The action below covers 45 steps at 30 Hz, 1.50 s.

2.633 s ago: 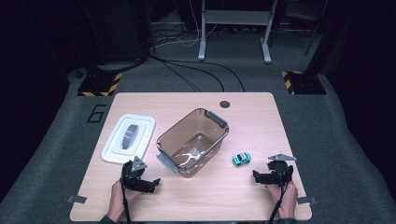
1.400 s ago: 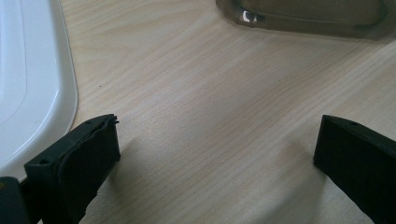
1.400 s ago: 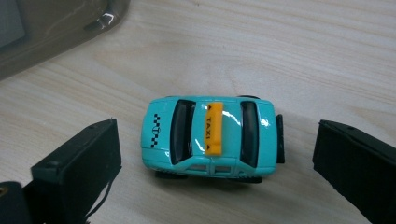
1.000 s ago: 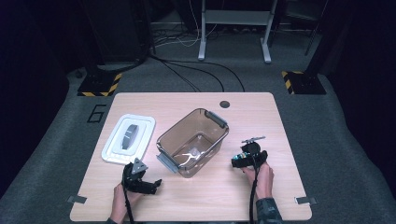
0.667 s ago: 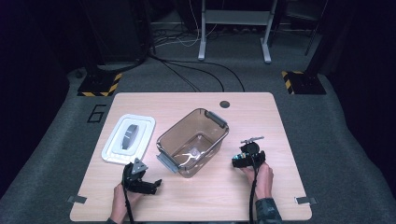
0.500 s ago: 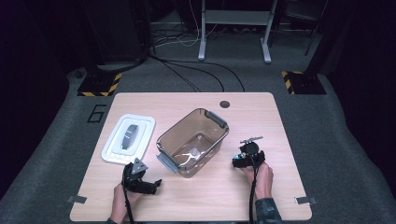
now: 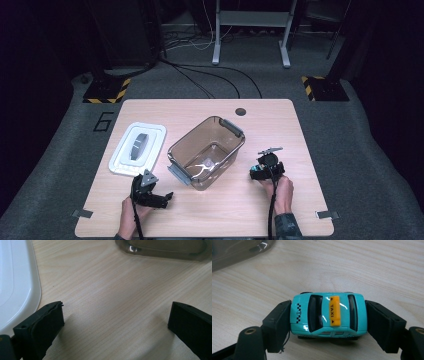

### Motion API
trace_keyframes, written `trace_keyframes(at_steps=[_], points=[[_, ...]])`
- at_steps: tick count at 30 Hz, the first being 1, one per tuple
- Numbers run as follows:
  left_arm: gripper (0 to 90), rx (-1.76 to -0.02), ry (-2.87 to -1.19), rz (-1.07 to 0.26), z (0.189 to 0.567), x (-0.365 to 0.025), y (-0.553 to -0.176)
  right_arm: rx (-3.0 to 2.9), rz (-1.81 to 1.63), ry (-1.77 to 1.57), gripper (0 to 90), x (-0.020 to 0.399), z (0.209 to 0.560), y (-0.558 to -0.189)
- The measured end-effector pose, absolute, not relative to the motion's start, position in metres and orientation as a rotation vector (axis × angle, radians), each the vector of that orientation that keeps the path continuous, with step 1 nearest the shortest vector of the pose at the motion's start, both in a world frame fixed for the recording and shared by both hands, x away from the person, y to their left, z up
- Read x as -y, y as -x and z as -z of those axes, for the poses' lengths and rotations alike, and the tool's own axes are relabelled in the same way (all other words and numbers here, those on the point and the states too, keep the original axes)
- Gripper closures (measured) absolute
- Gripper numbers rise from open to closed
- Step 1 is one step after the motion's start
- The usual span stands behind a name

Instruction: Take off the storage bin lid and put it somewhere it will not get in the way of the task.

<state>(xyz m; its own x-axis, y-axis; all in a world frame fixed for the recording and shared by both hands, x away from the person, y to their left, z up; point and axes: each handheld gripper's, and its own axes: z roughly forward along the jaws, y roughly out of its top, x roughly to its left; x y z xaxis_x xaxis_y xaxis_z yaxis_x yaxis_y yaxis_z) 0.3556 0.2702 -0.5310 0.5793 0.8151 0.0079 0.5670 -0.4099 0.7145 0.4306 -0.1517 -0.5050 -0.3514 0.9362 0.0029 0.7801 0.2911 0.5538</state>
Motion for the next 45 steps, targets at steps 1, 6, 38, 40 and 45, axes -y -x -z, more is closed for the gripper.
trace_keyframes(at_steps=[1, 6, 38, 40, 45], points=[[0.0, -1.094, -2.133, -0.47, 0.531, -0.27, -0.356, -2.247, -0.682, -1.555, 24.3, 0.152, 0.505, -0.431], [0.0, -1.096, -2.13, -0.471, 0.531, -0.27, -0.356, -2.245, -0.694, -1.541, 24.3, 0.152, 0.503, -0.43], [0.0, -1.087, -2.139, -0.473, 0.531, -0.271, -0.356, -2.239, -0.767, -1.51, 24.3, 0.159, 0.467, -0.446], [0.0, -1.09, -2.137, -0.473, 0.531, -0.271, -0.356, -2.238, -0.762, -1.512, 24.3, 0.159, 0.464, -0.447], [0.0, -1.087, -2.137, -0.473, 0.531, -0.271, -0.356, -2.233, -0.765, -1.495, 24.4, 0.16, 0.456, -0.451]])
